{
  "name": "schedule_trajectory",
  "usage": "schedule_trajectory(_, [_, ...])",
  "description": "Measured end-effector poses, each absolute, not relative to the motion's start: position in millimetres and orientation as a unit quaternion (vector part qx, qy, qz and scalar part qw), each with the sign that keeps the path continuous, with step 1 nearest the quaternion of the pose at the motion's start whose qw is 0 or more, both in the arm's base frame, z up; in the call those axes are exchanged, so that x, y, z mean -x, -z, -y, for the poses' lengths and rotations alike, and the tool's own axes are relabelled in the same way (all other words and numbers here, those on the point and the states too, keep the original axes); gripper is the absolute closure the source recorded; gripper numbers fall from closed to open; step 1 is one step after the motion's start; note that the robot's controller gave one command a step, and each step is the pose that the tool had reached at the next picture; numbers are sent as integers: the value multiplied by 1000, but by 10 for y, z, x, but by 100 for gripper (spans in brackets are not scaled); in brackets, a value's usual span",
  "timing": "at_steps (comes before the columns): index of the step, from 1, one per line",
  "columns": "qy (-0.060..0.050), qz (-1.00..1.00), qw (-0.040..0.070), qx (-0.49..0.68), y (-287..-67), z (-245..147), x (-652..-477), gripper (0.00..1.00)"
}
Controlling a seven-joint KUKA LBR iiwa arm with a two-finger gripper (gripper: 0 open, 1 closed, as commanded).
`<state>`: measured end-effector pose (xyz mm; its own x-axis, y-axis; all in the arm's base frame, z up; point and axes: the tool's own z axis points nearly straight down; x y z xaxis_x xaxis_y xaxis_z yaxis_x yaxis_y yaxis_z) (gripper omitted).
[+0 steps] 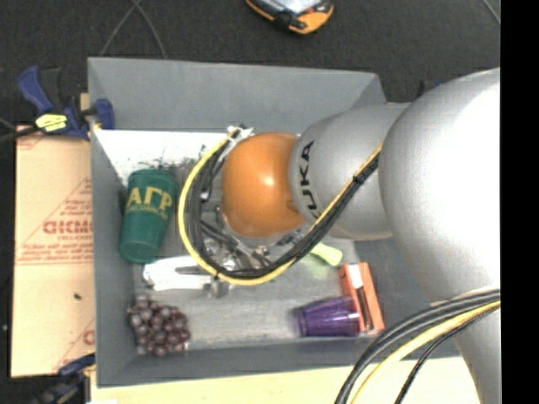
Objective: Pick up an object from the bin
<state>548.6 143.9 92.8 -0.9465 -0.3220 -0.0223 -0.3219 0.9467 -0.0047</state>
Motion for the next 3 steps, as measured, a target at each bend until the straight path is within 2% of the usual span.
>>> schedule_trajectory(1, [0, -987, 12, 162, -927, -1435, -5483, 100])
schedule_trajectory(2, [-2, -987, 20, 160, -897, -1276, -5394, 100])
schedule_trajectory(3, [-3, -990, 23, 139, -894, -1187, -5327, 100])
